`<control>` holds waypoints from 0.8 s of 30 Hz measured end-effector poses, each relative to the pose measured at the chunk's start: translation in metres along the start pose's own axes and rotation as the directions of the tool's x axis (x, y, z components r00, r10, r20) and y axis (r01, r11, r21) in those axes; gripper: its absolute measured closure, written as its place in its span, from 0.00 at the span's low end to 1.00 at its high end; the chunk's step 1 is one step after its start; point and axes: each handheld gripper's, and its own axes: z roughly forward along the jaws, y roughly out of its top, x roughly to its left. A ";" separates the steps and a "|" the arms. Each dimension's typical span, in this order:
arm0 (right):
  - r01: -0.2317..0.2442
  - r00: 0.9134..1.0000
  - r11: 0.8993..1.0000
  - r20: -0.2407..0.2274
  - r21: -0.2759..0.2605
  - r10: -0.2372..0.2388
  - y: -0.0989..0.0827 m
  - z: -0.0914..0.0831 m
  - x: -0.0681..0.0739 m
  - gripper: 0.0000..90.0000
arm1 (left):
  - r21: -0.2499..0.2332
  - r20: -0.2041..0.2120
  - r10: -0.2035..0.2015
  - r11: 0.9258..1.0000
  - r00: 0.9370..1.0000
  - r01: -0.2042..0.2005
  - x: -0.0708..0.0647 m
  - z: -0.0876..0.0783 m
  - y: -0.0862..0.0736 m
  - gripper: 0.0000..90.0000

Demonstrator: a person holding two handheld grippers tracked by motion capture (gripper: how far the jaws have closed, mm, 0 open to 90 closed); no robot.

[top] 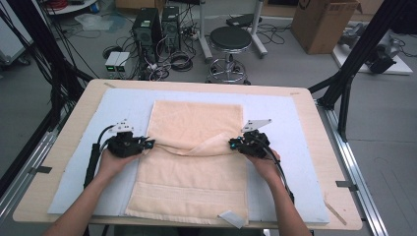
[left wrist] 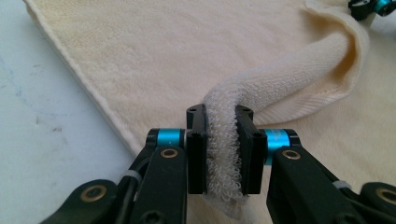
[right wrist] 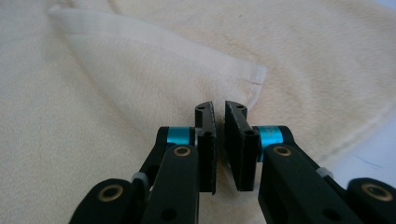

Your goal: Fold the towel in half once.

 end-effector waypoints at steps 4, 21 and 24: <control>-0.035 0.999 0.999 0.017 -0.023 0.035 -0.003 -0.007 -0.006 0.92 | 0.056 -0.019 -0.068 0.996 0.998 0.069 0.010 0.012 0.014 0.83; 0.029 0.998 0.998 -0.047 -0.047 -0.031 -0.025 -0.036 0.034 0.84 | 0.162 0.057 -0.034 0.986 0.998 0.025 -0.010 -0.025 -0.012 0.59; 0.003 0.998 0.998 -0.058 -0.060 -0.006 -0.031 -0.039 0.035 0.77 | 0.130 0.043 0.003 0.991 0.999 -0.008 -0.014 -0.030 -0.016 0.57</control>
